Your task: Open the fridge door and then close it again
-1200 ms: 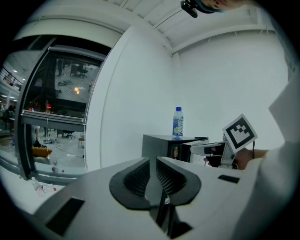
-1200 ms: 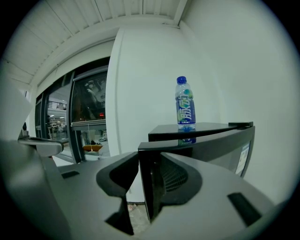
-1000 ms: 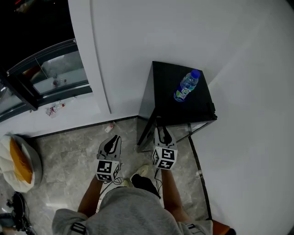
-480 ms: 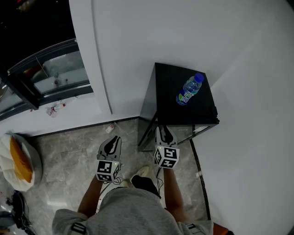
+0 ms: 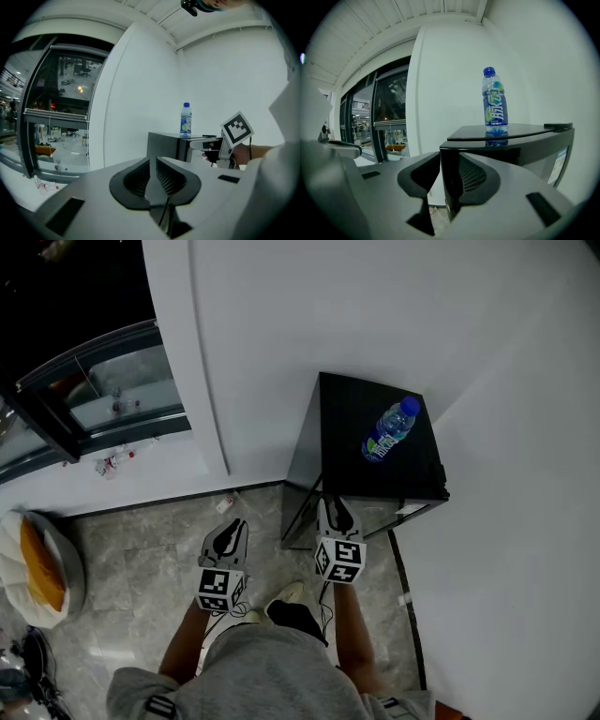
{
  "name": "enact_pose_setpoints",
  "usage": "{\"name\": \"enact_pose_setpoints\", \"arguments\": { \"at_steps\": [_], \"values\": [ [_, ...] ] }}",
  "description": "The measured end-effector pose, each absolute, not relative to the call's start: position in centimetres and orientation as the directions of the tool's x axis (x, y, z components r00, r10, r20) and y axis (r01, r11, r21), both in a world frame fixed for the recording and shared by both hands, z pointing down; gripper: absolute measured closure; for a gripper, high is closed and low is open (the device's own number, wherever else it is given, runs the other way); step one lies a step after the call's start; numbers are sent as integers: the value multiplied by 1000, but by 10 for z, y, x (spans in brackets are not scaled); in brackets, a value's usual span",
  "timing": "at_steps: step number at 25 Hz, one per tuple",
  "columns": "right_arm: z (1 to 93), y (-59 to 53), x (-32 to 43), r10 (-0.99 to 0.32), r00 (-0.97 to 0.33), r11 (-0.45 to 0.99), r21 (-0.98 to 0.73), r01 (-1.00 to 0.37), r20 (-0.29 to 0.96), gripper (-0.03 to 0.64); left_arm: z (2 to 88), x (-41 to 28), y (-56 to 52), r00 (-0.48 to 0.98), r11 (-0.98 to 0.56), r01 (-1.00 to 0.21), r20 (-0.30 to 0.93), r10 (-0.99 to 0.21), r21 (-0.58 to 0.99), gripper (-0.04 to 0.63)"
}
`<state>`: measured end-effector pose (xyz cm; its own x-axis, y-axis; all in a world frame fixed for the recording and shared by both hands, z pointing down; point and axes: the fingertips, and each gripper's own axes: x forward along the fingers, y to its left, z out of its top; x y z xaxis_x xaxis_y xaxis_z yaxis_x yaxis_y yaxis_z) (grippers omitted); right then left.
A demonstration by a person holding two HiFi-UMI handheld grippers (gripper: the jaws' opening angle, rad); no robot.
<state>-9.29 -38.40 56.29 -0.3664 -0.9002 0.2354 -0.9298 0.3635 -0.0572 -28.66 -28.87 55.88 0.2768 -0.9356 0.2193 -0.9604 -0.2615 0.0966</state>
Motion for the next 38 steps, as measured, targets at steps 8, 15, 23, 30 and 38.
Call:
{"name": "enact_pose_setpoints", "arguments": {
  "at_steps": [8,15,23,30,38],
  "values": [
    [564,-385,-95,-898,-373,370,-56,-927,232,480,560,-290,-288,269,-254,-963,222,-937,96,552],
    [551,-373,-99,-885,-413,412,-50,-910,216,491,553,-287,-286,279,-264,-960,211,-937,98,552],
    [530,-344,-91,-898,-404,403,-46,-914,175,535,544,-279,-275,331,-318,-943,192,-924,96,552],
    [519,-308,-71,-919,-357,359,-24,-933,165,554,533,-273,-262,369,-357,-929,176,-913,96,552],
    [507,-265,-56,-938,-311,319,33,-947,150,555,526,-266,-241,409,-398,-913,166,-897,92,552]
  ]
}}
